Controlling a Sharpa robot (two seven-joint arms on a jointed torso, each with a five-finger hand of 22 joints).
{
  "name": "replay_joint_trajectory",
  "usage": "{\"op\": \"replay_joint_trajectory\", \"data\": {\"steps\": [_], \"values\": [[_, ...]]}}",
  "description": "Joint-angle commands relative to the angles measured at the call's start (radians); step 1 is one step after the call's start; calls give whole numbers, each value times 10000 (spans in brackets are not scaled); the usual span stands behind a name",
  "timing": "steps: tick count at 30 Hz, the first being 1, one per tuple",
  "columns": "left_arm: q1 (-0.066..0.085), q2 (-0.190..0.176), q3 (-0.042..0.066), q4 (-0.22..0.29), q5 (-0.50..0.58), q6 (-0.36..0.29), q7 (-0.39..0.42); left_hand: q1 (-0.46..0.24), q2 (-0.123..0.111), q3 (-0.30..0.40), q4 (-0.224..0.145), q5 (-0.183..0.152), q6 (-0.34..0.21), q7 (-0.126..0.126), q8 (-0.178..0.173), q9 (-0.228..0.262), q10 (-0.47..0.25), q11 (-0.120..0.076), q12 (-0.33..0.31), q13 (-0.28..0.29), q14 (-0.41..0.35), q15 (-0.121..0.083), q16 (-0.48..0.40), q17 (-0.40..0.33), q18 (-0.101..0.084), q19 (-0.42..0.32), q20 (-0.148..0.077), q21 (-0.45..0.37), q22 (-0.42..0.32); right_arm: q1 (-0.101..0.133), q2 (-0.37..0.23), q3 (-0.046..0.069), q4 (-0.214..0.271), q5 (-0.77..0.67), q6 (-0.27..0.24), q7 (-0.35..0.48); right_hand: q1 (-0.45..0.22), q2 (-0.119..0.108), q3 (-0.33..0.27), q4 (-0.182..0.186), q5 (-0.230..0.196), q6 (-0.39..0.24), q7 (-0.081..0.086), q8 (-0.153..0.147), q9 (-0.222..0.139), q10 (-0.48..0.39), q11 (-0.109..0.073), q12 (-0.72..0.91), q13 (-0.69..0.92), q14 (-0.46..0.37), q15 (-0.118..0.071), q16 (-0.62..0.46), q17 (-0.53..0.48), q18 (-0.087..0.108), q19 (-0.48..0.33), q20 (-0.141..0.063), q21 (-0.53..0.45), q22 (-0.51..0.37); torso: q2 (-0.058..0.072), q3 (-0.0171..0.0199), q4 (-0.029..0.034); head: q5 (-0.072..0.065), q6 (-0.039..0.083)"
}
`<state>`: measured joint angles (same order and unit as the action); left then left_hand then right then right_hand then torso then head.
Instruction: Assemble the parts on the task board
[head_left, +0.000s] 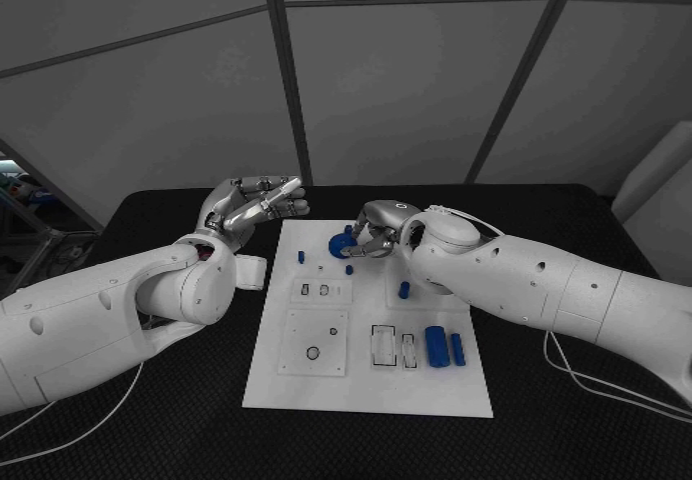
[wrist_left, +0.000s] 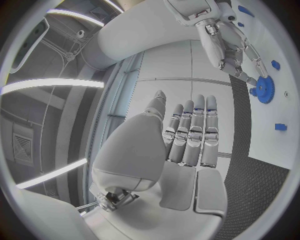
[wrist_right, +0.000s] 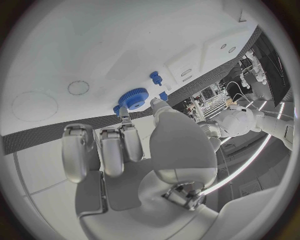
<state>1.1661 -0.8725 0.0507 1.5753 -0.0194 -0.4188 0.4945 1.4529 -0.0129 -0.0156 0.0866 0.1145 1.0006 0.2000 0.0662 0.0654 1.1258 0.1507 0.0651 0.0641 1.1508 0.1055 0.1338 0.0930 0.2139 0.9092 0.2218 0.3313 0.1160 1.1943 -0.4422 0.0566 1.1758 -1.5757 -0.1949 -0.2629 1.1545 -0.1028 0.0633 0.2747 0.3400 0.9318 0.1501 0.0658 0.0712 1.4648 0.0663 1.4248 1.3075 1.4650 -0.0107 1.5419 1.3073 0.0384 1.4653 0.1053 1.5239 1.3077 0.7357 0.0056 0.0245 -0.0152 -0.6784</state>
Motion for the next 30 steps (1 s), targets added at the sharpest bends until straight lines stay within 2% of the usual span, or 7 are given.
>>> {"op": "replay_joint_trajectory", "data": {"steps": [1,6,11,17,19,23,30], "values": [[16,-1,10,0,-62,52,35,31,96,-17,-68,-65,-50,39,-41,-10,-48,2,-31,-12,64,16,-42,11,-309,9,-13,56,-12,20,-170,3,173,129,-661,71,189,88,-36,-83,101,33,15,12,-2,124,22,65,1220,931,90,62,2094,-100,179,51,17,1446,-1,9,-6,5,5],[15,-41,9,-9,-62,55,38,31,96,-17,-68,-65,-50,39,-41,-10,-48,2,-31,-12,64,16,-42,11,-309,9,-13,56,-12,18,-778,8,726,398,-1930,625,678,143,13,-368,278,168,-6,37,14,163,1,113,1265,935,73,68,2109,-116,234,41,47,1521,-12,15,-5,3,20],[14,-102,9,-9,-63,101,19,31,98,-16,-71,-65,-50,40,-38,-9,-56,3,-32,-12,64,17,-44,12,-310,8,-13,56,-13,22,-1785,14,1640,1662,-2542,1429,1256,145,98,-736,313,303,-34,51,23,116,-26,38,1198,917,40,35,2037,-86,140,15,-3,1402,-17,12,-32,4,97],[11,-158,6,-1,-124,199,-46,43,100,-11,-84,-64,-35,38,-27,-4,-61,2,-29,-11,60,18,-51,12,-310,4,-11,56,-15,48,-3137,70,2238,3663,-1982,2425,2095,9,211,-1369,-6,467,-110,65,28,19,-103,-106,1073,894,-36,-7,1962,-24,-66,-56,-120,1144,-30,35,-127,-52,156],[10,-163,5,4,-157,228,-60,44,99,-11,-94,-65,-15,31,-16,0,-48,-4,-19,-6,56,19,-58,13,-311,-2,-10,55,-17,51,-3462,75,2225,3951,-1711,2720,2345,-20,260,-1558,-27,538,-133,81,32,-38,-125,-190,999,869,-59,-54,1867,17,-199,-75,-196,972,-32,34,-164,-38,161],[2,-148,4,-5,-196,273,-87,40,106,-9,-115,-65,50,15,9,12,53,-31,26,14,63,10,-71,20,-309,-16,-9,55,-23,51,-4003,78,1928,4286,-1377,3265,2794,-74,376,-1903,-33,613,-172,69,19,-345,-174,-632,601,761,-87,-258,1469,127,-562,-108,-415,502,-19,83,-216,-164,184],[-25,-137,2,-40,-211,302,-104,32,111,-8,-133,-66,106,-1,19,16,195,-63,69,31,80,-5,-80,31,-307,-37,-12,53,-31,35,-4314,76,1363,4341,-1255,3590,2964,-131,426,-2083,24,468,-148,-18,-26,-442,-164,-789,468,753,-80,-296,1434,150,-644,-112,-490,386,-18,68,-173,-292,170]]}}
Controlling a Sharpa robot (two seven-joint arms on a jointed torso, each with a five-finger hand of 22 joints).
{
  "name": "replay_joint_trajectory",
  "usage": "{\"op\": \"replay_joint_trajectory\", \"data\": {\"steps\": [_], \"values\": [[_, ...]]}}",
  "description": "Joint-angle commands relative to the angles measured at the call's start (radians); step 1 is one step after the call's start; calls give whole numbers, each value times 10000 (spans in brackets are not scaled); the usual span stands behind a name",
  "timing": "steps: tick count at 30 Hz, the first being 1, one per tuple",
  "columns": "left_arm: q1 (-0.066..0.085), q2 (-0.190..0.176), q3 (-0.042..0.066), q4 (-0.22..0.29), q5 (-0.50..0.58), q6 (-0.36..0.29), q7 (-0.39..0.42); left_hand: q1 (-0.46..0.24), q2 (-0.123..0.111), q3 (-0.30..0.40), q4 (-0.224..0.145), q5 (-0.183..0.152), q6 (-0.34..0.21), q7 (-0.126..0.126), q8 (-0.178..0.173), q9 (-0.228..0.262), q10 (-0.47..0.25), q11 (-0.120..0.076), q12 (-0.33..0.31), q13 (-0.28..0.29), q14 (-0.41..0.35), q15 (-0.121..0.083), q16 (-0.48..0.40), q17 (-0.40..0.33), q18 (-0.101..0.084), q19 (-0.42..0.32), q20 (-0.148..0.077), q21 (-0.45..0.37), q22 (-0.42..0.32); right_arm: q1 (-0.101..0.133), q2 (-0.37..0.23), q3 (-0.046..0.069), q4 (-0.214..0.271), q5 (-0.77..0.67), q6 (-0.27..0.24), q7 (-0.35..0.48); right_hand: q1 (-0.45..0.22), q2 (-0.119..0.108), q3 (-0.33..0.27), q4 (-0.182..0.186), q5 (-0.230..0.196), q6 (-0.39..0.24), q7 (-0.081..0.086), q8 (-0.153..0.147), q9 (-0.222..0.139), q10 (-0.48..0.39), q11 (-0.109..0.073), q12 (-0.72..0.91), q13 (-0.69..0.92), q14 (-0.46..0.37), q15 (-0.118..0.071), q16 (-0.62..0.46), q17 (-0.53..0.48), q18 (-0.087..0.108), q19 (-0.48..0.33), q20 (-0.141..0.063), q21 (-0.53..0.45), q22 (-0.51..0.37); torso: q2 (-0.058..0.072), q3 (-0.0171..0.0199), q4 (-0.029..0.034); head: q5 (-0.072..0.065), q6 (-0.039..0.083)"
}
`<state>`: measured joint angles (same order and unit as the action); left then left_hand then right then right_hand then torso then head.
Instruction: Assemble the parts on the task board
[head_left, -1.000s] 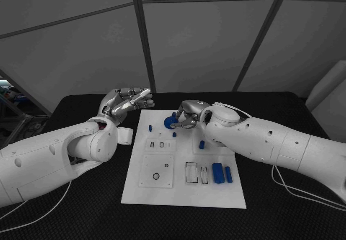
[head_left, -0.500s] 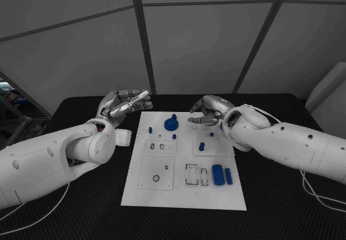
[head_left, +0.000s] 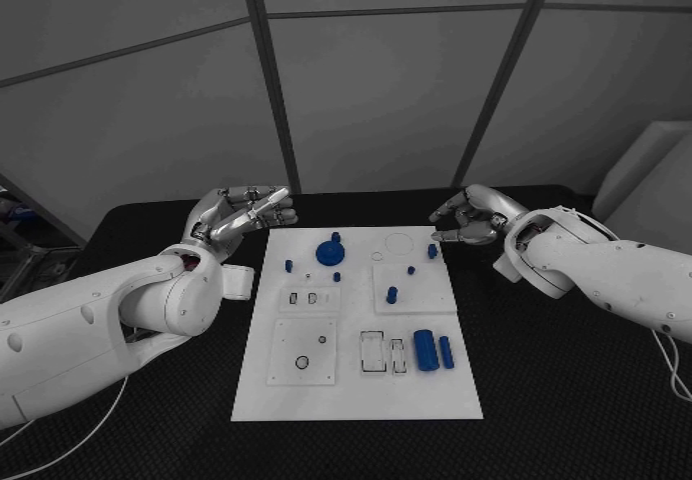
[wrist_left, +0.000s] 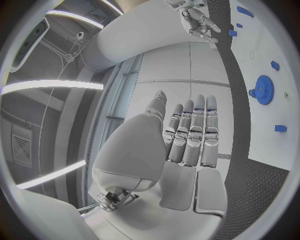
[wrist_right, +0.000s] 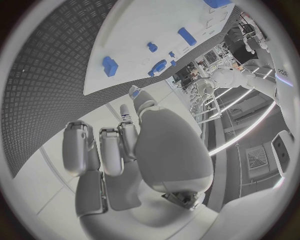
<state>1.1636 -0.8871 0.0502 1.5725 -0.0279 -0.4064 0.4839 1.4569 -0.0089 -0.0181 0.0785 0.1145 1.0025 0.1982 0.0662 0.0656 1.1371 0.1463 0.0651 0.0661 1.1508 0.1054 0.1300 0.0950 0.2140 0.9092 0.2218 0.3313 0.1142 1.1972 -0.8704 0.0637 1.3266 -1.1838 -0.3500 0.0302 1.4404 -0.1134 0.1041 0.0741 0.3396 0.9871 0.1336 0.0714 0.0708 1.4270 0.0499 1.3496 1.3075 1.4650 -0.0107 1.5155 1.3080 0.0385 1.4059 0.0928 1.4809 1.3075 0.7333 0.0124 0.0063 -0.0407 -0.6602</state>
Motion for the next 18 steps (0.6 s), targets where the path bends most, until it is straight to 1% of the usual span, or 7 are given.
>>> {"op": "replay_joint_trajectory", "data": {"steps": [1,4,5,7,9,14,18], "values": [[-4,12,7,-18,-128,180,3,-9,71,16,-53,-66,93,15,18,14,94,-22,72,12,83,-6,-43,12,-308,-40,-12,53,-13,0,-39,5,-216,408,309,667,106,-31,17,-86,31,-108,22,-81,-26,-61,4,-34,470,757,-77,-25,1444,147,-43,15,-59,395,11,5,12,-40,-13],[-12,21,7,-31,-129,186,5,-9,71,16,-53,-66,93,15,18,14,94,-22,72,12,83,-6,-43,12,-308,-40,-12,53,-13,-13,-22,4,-358,341,335,652,100,-47,8,-106,35,-197,41,-96,-39,-63,21,-45,460,766,-67,-15,1469,146,-40,21,-63,393,18,15,16,-49,-15],[-16,27,7,-36,-129,188,6,-9,71,16,-53,-66,93,15,18,14,94,-22,72,12,83,-6,-43,12,-308,-40,-12,53,-13,-19,1,4,-423,300,349,637,91,-61,-2,-115,35,-264,53,-105,-47,-64,30,-49,456,769,-58,-12,1478,146,-39,26,-66,392,19,6,13,-51,-24],[-22,40,7,-43,-130,195,6,-9,71,16,-55,-66,95,14,18,14,101,-24,73,12,84,-6,-44,13,-308,-42,-12,52,-14,-30,56,3,-549,239,388,609,80,-77,-16,-130,33,-359,65,-109,-54,-74,43,-69,437,773,-47,-10,1487,146,-37,35,-70,389,20,10,12,-59,-32],[-28,54,7,-51,-130,202,7,-9,71,16,-55,-66,95,14,18,14,101,-24,73,12,84,-6,-44,13,-308,-42,-12,52,-14,-58,130,3,-687,136,437,575,76,-89,-26,-143,30,-438,72,-112,-59,-81,50,-80,426,776,-40,-6,1499,147,-38,42,-75,385,8,-1,14,-82,-47],[-37,67,6,-64,-131,205,11,-9,71,16,-55,-66,95,14,18,14,101,-24,73,12,84,-6,-44,13,-308,-42,-12,52,-14,-202,280,2,-895,-115,614,478,80,-115,-51,-183,7,-642,87,-113,-64,-108,66,-117,392,783,-26,1,1521,150,-41,57,-87,371,12,-14,21,-79,-76],[-41,65,6,-71,-131,209,12,-8,69,16,-58,-66,97,13,17,13,106,-25,72,12,85,-7,-45,13,-308,-46,-12,51,-15,-407,350,1,-918,-310,816,405,81,-124,-60,-195,5,-695,90,-111,-63,-117,69,-128,381,787,-22,6,1534,153,-50,61,-95,358,10,-8,27,-81,-132]]}}
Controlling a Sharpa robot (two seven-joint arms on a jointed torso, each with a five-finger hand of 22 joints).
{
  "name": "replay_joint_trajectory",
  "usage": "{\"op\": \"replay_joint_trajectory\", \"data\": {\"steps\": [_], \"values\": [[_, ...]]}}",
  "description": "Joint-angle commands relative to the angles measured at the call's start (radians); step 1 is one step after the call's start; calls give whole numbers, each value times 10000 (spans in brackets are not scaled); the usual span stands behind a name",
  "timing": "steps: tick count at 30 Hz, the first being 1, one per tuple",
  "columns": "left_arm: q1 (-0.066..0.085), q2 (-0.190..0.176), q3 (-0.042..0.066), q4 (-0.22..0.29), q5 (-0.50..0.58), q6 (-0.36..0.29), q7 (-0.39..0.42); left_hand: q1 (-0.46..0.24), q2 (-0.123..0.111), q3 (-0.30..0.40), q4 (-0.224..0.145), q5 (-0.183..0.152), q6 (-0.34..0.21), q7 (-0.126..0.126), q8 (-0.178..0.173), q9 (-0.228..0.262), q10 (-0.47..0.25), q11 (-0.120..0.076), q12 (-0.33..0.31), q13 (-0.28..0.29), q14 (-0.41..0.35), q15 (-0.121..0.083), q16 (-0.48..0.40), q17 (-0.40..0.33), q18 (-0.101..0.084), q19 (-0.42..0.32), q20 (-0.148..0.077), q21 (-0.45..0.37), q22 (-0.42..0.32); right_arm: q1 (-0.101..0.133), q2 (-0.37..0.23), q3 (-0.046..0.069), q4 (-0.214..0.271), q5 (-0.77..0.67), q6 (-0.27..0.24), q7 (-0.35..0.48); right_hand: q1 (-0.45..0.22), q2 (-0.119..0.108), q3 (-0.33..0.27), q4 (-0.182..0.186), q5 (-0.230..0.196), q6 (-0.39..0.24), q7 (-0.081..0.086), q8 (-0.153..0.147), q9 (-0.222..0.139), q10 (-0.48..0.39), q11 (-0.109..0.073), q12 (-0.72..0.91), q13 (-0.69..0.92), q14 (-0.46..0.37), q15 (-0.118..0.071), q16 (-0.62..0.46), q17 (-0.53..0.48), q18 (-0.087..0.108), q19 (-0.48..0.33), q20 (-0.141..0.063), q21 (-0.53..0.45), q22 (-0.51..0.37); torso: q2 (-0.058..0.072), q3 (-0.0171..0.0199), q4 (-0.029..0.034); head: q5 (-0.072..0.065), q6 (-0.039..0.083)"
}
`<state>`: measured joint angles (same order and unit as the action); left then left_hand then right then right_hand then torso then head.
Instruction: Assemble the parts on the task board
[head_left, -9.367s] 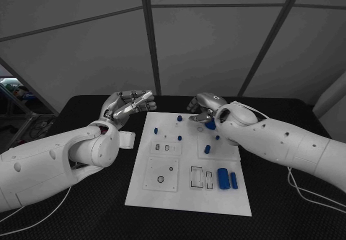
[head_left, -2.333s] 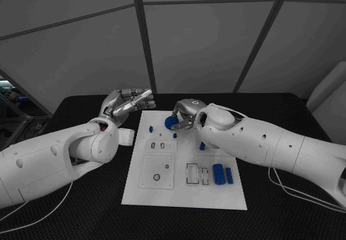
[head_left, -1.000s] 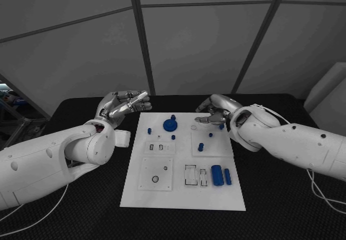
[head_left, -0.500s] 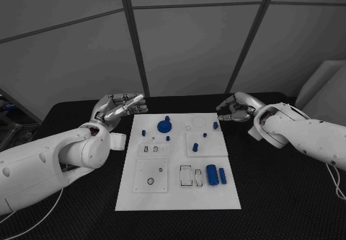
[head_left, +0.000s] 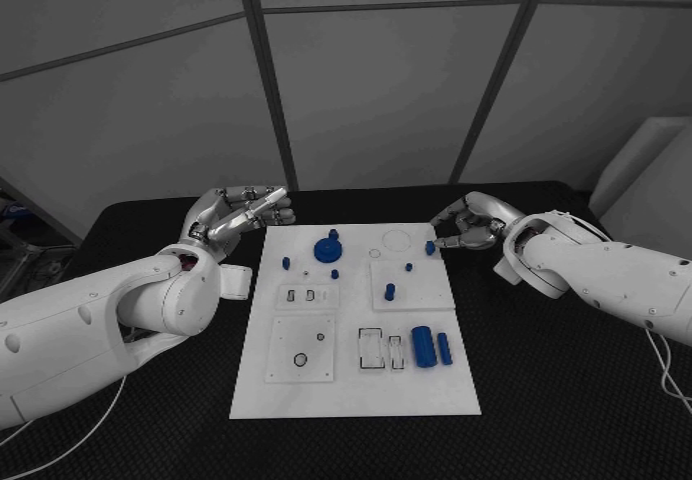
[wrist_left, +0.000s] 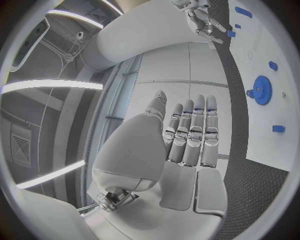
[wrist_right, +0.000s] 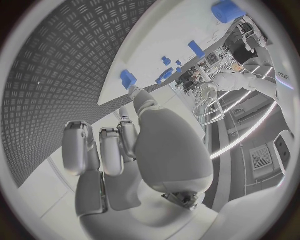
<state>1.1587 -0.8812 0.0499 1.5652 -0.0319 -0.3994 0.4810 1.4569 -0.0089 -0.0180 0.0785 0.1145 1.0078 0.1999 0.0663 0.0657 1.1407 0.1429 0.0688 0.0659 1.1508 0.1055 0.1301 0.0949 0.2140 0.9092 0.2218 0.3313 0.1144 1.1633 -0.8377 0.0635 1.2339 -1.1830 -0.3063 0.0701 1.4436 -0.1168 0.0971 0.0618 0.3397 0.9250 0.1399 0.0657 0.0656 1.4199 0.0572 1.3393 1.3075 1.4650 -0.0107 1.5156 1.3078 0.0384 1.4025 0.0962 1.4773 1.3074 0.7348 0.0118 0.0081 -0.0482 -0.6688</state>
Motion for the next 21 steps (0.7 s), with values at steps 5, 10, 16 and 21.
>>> {"op": "replay_joint_trajectory", "data": {"steps": [5,10,16,21], "values": [[5,-11,9,-7,-91,132,38,-7,69,16,-58,-66,43,-4,17,12,70,9,35,14,85,-7,-45,15,-308,-46,-12,51,-17,-254,15,2,86,-418,521,-37,24,-79,2,-60,30,-82,35,-38,-2,-35,2,-6,398,793,-17,16,1558,154,-15,30,-61,357,-8,0,-10,30,-73],[4,-19,9,-19,-91,121,36,-5,65,15,-63,-66,44,-4,15,11,73,9,32,13,85,-8,-47,16,-308,-50,-13,50,-18,-323,-30,2,189,-442,522,-61,-55,-64,-27,-23,103,-57,51,-2,18,-23,17,11,411,798,-6,23,1575,152,-6,40,-62,365,-7,2,-22,35,-72],[0,-6,9,-34,-91,119,30,-4,64,15,-65,-66,43,-4,13,11,71,10,29,11,86,-8,-48,16,-308,-51,-13,49,-18,-347,-19,2,170,-451,436,-120,-101,-55,-44,0,142,-34,59,15,28,-15,24,24,421,803,0,31,1594,150,2,46,-61,371,-8,1,-8,7,-73],[-5,3,9,-50,-91,113,25,-4,62,15,-67,-66,42,-3,12,10,67,12,24,9,86,-8,-49,16,-308,-53,-13,49,-19,-353,21,2,142,-452,355,-187,-155,-24,-56,30,171,25,74,44,45,22,36,75,464,811,10,45,1625,142,32,55,-48,406,-4,-1,4,-9,-81]]}}
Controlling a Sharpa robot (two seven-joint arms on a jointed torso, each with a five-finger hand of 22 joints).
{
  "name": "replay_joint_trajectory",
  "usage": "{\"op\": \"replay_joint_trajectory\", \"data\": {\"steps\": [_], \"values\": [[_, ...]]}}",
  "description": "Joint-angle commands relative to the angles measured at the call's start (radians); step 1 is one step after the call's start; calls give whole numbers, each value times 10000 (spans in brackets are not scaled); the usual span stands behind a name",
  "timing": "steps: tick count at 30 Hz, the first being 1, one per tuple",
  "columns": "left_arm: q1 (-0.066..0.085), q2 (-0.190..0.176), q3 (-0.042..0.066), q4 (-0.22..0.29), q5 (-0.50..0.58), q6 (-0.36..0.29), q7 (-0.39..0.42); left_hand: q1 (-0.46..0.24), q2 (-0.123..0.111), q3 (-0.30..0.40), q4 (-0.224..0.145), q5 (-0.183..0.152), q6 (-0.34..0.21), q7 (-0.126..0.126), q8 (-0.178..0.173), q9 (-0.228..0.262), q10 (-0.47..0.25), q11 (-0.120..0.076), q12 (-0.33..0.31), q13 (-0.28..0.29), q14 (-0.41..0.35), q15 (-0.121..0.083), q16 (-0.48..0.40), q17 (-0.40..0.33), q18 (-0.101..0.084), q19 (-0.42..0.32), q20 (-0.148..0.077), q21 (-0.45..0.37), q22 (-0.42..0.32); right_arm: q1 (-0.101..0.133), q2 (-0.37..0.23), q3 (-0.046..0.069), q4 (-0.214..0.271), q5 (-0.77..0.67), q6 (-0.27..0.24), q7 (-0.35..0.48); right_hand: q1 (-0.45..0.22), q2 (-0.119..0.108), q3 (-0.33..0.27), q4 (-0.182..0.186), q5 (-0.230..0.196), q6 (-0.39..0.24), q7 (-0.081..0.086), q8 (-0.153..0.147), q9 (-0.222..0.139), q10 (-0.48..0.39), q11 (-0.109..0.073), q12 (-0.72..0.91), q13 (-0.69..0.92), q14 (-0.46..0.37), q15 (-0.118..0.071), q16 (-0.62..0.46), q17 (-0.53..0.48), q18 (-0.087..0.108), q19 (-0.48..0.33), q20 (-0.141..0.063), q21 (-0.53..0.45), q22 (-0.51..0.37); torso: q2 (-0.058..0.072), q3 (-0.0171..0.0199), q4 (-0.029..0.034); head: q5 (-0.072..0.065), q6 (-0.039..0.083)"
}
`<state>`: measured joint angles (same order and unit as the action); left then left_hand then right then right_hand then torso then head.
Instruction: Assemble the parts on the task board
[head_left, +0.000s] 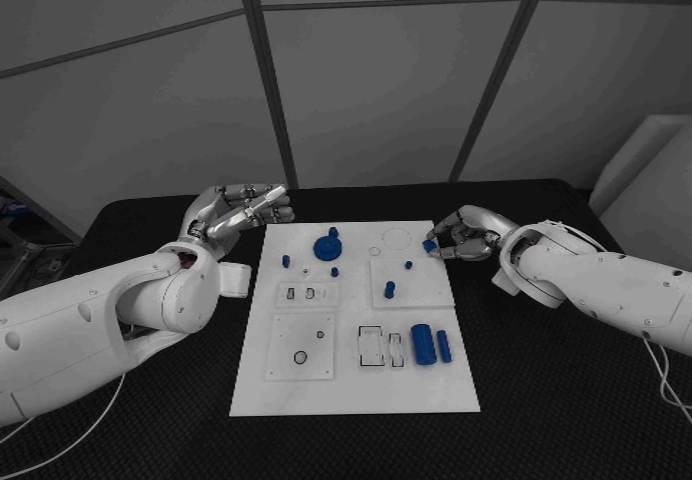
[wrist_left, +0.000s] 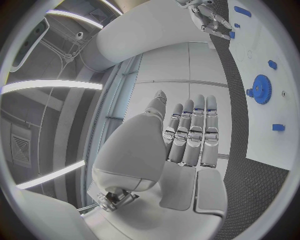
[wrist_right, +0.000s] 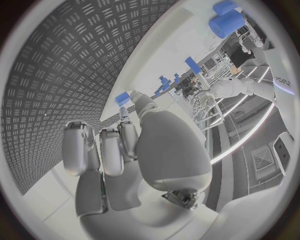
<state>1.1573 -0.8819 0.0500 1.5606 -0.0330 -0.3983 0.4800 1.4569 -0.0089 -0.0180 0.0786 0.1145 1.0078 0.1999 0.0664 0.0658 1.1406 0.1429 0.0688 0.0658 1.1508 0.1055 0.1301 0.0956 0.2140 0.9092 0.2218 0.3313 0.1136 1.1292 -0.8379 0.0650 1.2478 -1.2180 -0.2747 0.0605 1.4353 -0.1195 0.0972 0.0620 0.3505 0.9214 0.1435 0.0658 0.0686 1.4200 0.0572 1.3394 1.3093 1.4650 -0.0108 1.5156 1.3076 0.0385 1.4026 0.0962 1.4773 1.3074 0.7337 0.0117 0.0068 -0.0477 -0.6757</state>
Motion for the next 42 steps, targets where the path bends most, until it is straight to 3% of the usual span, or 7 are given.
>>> {"op": "replay_joint_trajectory", "data": {"steps": [1,19,25,29,31,42], "values": [[8,12,8,-7,-81,102,33,-3,62,15,-68,-66,42,-2,11,9,66,12,24,11,85,-8,-50,10,-308,-54,-13,49,-11,-12,30,-12,0,-103,31,-102,-72,4,-57,29,63,61,38,44,15,21,36,74,447,811,10,45,1626,141,31,55,-48,406,7,-1,18,-14,-12],[-4,24,8,-35,-81,101,14,-3,62,15,-68,-66,42,-2,11,9,66,12,24,11,85,-8,-50,10,-308,-54,-13,49,-11,-14,143,-11,-83,-331,-255,-231,-50,171,39,18,-8,306,45,135,55,143,41,247,596,843,21,102,1741,107,158,70,20,559,-4,-5,7,-41,5],[-5,28,8,-53,-81,94,10,-2,67,18,-73,-64,40,3,5,7,55,17,10,6,86,-6,-54,11,-308,-59,-13,48,-13,-14,225,-10,-162,-770,-187,-428,-23,190,98,-39,-251,390,29,131,50,154,31,267,609,847,12,110,1758,104,175,67,27,577,-2,1,5,-52,-2],[-6,31,8,-60,-81,90,7,-2,67,18,-73,-64,40,3,5,7,55,17,10,6,86,-6,-54,11,-308,-59,-13,48,-13,-14,294,-10,-238,-1003,-184,-513,225,383,462,-206,-857,517,23,121,40,155,10,283,625,852,-3,118,1782,101,190,46,31,597,-3,-4,11,-66,-12],[-6,32,8,-62,-81,92,5,-2,67,18,-73,-64,40,3,5,7,55,17,10,6,86,-6,-54,11,-308,-59,-13,48,-13,-13,336,-10,-271,-1070,-237,-519,311,433,659,-285,-912,555,0,105,30,148,-3,282,624,852,-15,118,1785,100,191,42,30,599,-6,-4,11,-55,-25],[-8,37,8,-84,-81,93,-15,1,68,21,-80,-63,34,9,-1,4,45,22,-1,1,86,-5,-58,13,-309,-64,-12,48,-15,-13,398,-9,-286,-1189,-502,-480,272,249,1203,-536,-822,-138,-137,-57,-45,124,-161,260,605,861,-137,131,1828,106,178,-53,18,592,-3,3,-4,-41,-3]]}}
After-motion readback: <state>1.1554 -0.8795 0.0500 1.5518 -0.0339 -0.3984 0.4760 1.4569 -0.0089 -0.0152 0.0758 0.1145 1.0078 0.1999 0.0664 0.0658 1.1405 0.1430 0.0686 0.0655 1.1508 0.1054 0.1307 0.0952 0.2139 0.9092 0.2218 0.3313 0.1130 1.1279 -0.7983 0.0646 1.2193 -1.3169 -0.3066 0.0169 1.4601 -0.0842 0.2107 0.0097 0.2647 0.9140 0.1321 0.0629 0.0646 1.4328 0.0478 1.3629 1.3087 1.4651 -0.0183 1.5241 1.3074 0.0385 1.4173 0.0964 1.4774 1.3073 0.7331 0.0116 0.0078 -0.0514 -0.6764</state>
